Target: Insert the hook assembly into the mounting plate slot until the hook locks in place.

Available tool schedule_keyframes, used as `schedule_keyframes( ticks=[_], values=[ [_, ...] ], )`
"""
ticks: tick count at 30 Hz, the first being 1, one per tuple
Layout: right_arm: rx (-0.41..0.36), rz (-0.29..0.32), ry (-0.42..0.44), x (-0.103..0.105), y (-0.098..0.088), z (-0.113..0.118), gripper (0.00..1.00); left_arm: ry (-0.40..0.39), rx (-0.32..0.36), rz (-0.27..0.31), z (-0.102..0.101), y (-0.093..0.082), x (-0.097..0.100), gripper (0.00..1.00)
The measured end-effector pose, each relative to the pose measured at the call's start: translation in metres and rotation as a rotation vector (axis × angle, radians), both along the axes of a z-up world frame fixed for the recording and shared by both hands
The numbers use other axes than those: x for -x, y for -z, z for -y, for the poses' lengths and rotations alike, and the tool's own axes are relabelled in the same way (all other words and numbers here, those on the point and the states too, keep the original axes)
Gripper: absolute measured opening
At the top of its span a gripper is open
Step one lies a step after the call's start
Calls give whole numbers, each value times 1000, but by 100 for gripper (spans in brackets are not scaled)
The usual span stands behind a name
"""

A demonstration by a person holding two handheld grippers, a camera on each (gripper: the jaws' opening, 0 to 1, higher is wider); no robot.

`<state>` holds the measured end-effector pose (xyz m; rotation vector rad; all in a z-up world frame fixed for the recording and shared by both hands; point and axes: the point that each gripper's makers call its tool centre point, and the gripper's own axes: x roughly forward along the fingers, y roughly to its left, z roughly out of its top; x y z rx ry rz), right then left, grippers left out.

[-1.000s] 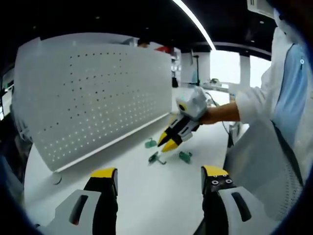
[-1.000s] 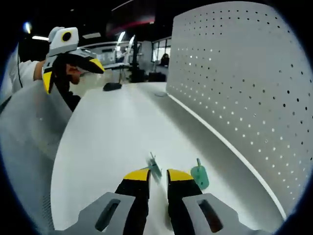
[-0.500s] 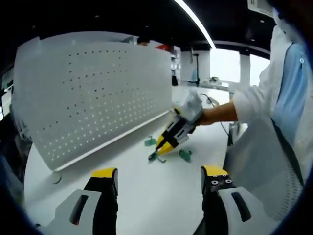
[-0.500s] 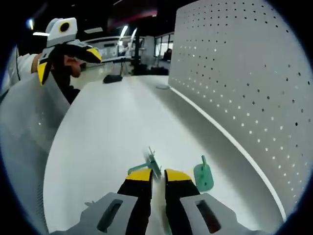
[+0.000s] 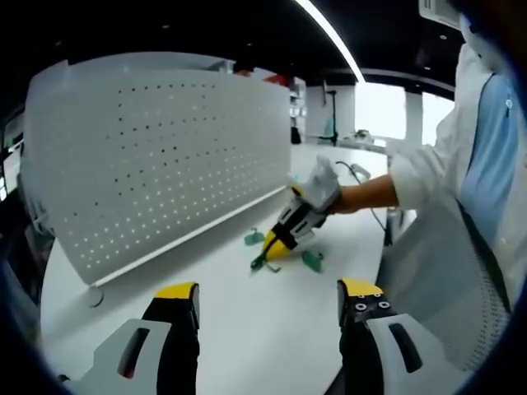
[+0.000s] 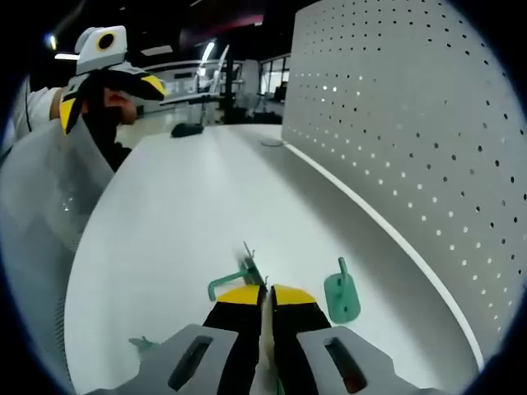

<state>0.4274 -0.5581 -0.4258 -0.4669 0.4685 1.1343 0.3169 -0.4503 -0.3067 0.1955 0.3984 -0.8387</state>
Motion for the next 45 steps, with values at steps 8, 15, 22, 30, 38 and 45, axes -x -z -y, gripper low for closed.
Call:
schedule_keyframes(
  ticks=[8,15,22,30,38,45],
  values=[
    [-6,11,-14,2,-1,-3,1,5,-4,-3,1,1,1,69],
    [1,26,-19,3,-5,-2,1,9,-7,-2,2,1,1,69],
    [3,46,-24,4,-14,-3,1,14,-7,2,3,1,3,69],
    [1,74,-32,2,-26,-8,1,21,-7,7,4,-1,3,69],
    [3,72,-28,5,-41,-13,1,29,-5,13,5,-2,3,68],
    [6,92,-53,14,-61,-20,1,42,-4,19,9,-4,3,68]
  ],
)
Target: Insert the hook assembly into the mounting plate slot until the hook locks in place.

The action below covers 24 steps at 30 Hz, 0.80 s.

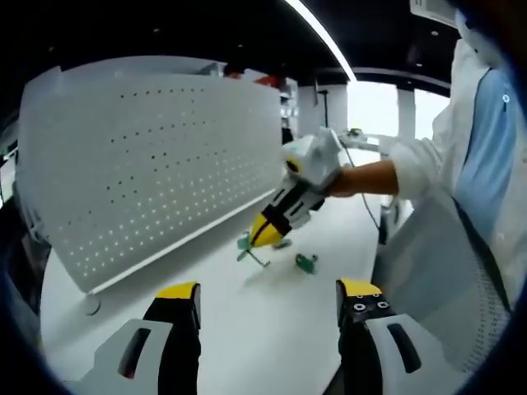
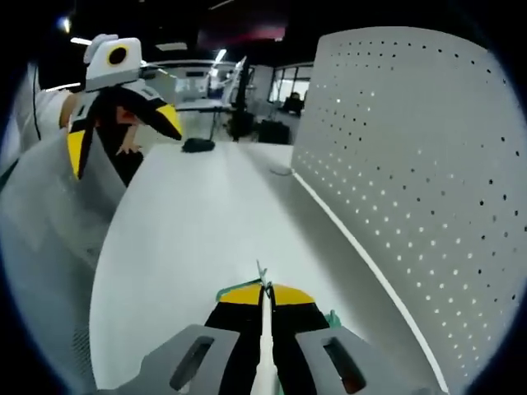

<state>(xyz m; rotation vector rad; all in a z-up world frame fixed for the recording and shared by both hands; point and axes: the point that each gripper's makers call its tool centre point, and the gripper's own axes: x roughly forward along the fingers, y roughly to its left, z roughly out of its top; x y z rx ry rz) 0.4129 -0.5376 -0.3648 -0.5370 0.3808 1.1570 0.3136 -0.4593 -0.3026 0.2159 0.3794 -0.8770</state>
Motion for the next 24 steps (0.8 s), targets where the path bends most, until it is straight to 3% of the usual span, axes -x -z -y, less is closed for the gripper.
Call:
schedule_keyframes(
  ticks=[7,10,19,24],
  values=[
    [-13,10,22,2,-16,2,0,7,4,13,3,-3,1,68],
    [-14,-40,58,4,-19,3,0,6,7,31,4,-7,1,68],
    [-31,-53,86,13,-38,2,0,35,2,83,19,-17,6,66],
    [-38,-99,134,15,-50,6,0,42,8,114,27,-25,6,65]
  ],
)
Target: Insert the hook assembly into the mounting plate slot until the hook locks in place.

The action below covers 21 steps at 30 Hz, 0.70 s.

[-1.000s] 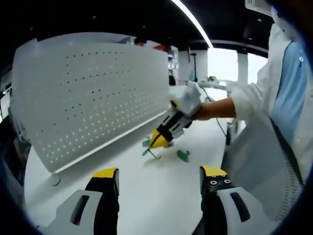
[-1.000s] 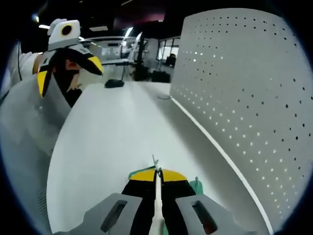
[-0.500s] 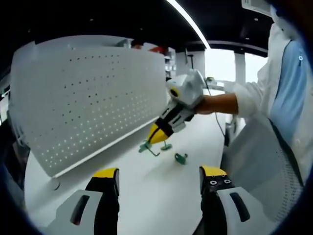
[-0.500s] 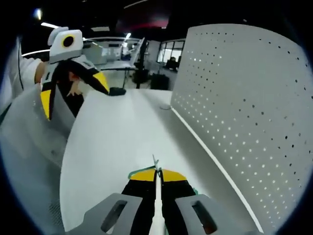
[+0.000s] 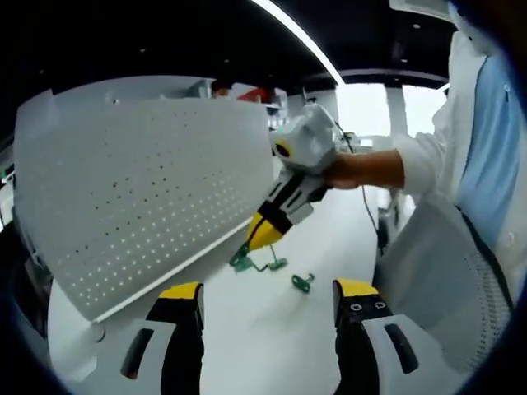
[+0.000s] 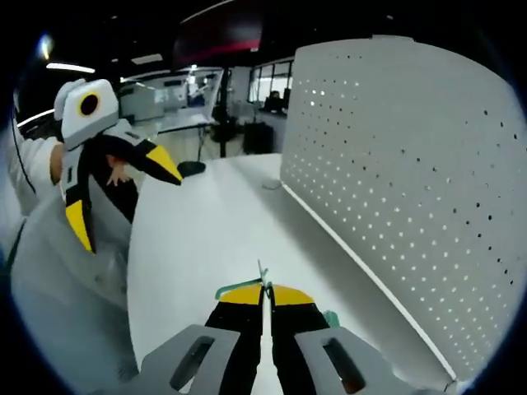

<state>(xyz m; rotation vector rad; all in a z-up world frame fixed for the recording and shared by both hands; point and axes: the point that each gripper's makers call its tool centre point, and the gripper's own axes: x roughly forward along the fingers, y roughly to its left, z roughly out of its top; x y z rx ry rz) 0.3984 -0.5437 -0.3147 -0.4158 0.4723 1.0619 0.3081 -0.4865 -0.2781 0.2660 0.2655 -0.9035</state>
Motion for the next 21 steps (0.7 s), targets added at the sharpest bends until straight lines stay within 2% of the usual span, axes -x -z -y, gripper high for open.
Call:
schedule_keyframes(
  ticks=[6,10,16,21],
  values=[
    [-4,-38,22,1,-11,1,0,4,-12,23,4,-3,0,62],
    [3,-51,9,8,-17,-1,0,14,-7,48,15,-11,-4,61],
    [3,-46,-13,18,-26,-4,0,60,-25,68,33,-16,-15,66],
    [11,-38,-37,24,-31,-7,0,103,-39,57,48,-13,-23,70]
  ],
)
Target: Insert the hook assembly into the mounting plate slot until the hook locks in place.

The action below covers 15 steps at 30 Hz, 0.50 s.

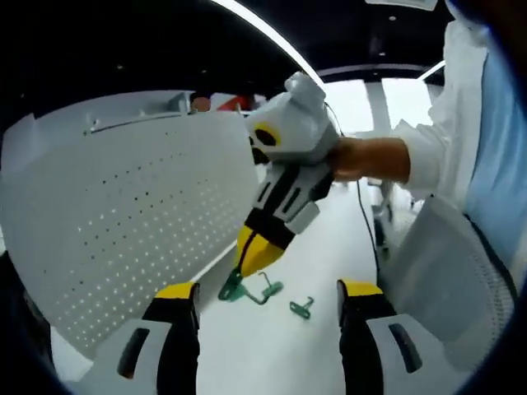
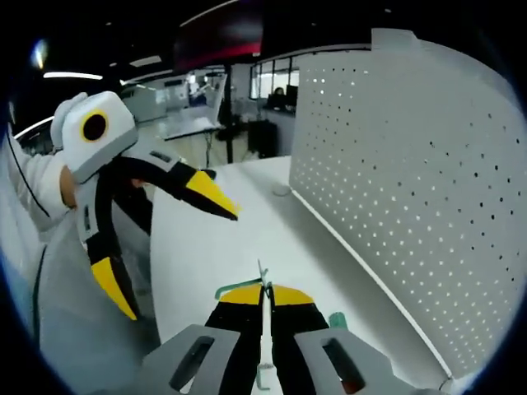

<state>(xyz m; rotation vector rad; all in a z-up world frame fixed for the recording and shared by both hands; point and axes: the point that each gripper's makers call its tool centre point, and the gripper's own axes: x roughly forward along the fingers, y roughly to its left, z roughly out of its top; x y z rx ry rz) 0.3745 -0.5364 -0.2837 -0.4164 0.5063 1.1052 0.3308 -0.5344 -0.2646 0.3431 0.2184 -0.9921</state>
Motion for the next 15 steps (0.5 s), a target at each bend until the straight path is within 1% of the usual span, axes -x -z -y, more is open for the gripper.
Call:
schedule_keyframes(
  ticks=[5,9,10,15],
  values=[
    [-17,-8,-4,2,-4,-3,0,11,-2,-15,5,6,-3,72],
    [-46,-38,7,4,-7,-5,0,16,-11,-14,7,10,-1,73],
    [-46,-41,7,4,-7,-6,0,17,-19,-10,7,12,-1,74],
    [-47,-52,1,8,-9,-10,0,28,-19,-14,9,14,0,74]
  ],
)
